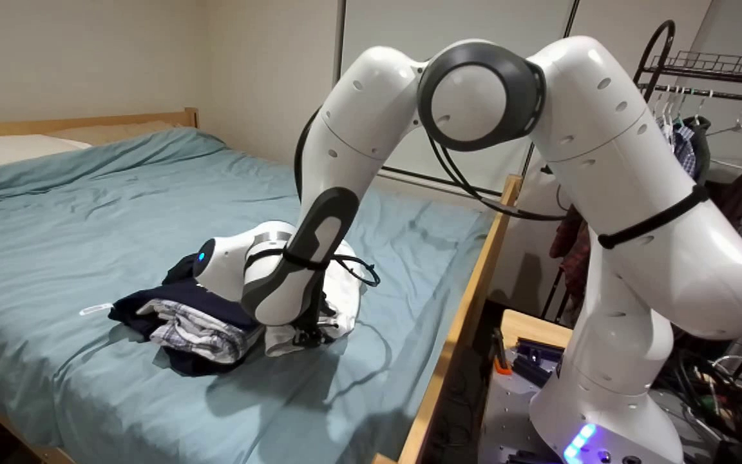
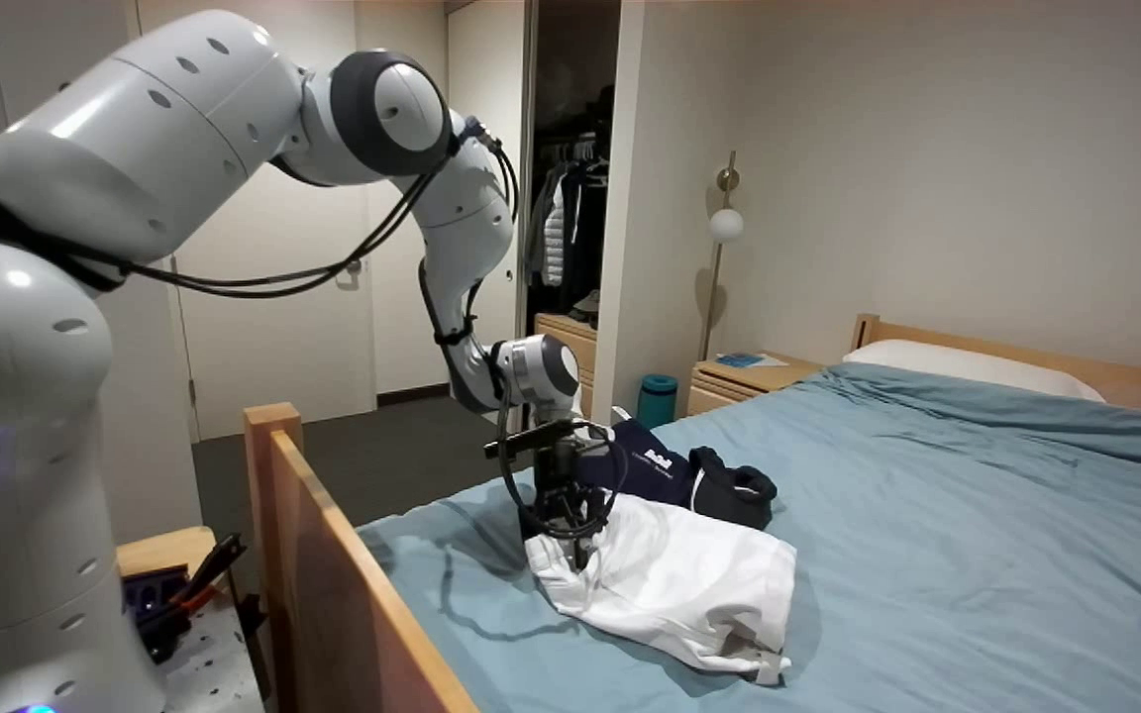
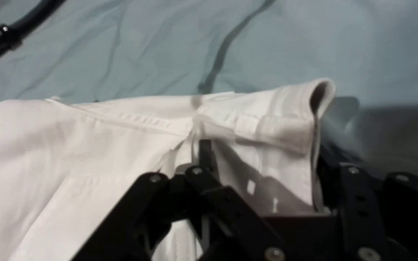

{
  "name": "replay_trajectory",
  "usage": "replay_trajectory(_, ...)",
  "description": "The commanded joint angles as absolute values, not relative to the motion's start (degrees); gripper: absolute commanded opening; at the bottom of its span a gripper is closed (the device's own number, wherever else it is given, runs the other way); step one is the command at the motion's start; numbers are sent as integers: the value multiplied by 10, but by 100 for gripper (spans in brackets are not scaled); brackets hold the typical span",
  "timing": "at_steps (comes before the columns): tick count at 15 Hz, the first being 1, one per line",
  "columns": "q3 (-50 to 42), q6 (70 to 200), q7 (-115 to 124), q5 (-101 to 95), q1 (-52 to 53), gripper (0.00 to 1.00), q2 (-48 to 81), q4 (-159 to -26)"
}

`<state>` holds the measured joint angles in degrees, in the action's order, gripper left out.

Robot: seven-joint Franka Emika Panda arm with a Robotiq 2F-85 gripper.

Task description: Fold the white shorts on the bed

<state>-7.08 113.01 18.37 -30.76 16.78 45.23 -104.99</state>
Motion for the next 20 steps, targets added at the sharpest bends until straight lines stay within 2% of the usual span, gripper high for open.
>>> replay_trajectory(1, -74, 1138, 212, -331, 167, 34, 440, -1048)
replay_trajectory(5, -45, 1182, 170, -295, 135, 9, 417, -1065)
replay_trajectory(7, -27, 1200, 122, -273, 116, 4, 383, -1092)
replay_trajectory(12, 2, 1278, 52, -233, 75, 8, 274, -1186)
replay_trajectory(20, 86, 1389, -84, -85, 46, 8, 244, -1227)
